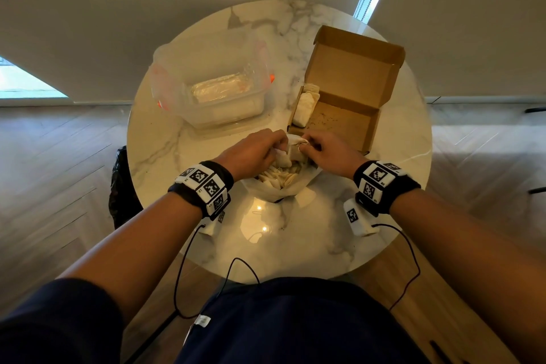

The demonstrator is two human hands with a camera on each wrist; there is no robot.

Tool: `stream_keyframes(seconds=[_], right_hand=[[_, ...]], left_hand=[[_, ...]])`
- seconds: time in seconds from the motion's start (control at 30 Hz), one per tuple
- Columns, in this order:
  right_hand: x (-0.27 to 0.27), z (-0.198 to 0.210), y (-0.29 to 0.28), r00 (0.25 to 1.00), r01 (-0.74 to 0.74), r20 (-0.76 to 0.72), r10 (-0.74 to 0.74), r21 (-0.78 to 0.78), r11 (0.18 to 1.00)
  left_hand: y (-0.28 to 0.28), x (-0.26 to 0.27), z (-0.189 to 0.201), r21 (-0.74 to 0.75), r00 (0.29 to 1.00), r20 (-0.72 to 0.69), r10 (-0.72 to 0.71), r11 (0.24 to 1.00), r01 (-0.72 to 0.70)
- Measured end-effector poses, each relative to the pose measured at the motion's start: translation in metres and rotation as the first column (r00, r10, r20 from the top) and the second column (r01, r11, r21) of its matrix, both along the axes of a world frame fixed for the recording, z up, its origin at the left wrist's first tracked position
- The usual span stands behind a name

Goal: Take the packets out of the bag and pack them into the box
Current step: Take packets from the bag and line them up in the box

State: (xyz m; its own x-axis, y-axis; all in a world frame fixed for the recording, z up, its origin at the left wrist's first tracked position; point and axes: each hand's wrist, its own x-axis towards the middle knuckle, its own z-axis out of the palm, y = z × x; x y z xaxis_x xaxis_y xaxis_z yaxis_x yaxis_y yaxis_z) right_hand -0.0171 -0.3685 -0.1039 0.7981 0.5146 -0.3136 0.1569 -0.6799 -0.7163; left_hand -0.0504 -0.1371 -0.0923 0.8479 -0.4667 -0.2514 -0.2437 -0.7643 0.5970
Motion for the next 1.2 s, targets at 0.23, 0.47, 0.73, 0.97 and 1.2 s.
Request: stream_keyframes(seconds=[0.23,0.47,0.73,0.97,1.2], right_hand=[[-0.001,0.002,0.0,1.0,0.027,-0.004,-0.027,-0.028,0.999],[-0.002,0.005,0.002,0.999,0.031,-0.01,-0.031,-0.054,0.998],[-0.001,0.002,0.0,0.999,0.036,0.011,-0.036,-0.012,0.999],[0.0,0.001,-0.002,0.999,0.038,0.019,-0.038,-0.016,0.999],[0.003,-0.001,-0.001,0.996,0.081,0.027,-0.084,0.089,0.993]], left_hand=[[-0.011,-0.001,-0.008,0.103,0.998,0.003,-0.068,0.992,0.068],[-0.016,-0.003,-0.02,0.181,0.992,0.066,-0.104,0.979,0.091],[-0.006,-0.001,-0.007,0.037,0.999,-0.036,-0.013,0.999,0.014],[0.005,0.0,-0.011,0.036,0.989,-0.051,-0.138,0.99,0.139],[0.001,0.003,0.001,-0.149,0.999,-0.014,0.042,0.988,-0.043]])
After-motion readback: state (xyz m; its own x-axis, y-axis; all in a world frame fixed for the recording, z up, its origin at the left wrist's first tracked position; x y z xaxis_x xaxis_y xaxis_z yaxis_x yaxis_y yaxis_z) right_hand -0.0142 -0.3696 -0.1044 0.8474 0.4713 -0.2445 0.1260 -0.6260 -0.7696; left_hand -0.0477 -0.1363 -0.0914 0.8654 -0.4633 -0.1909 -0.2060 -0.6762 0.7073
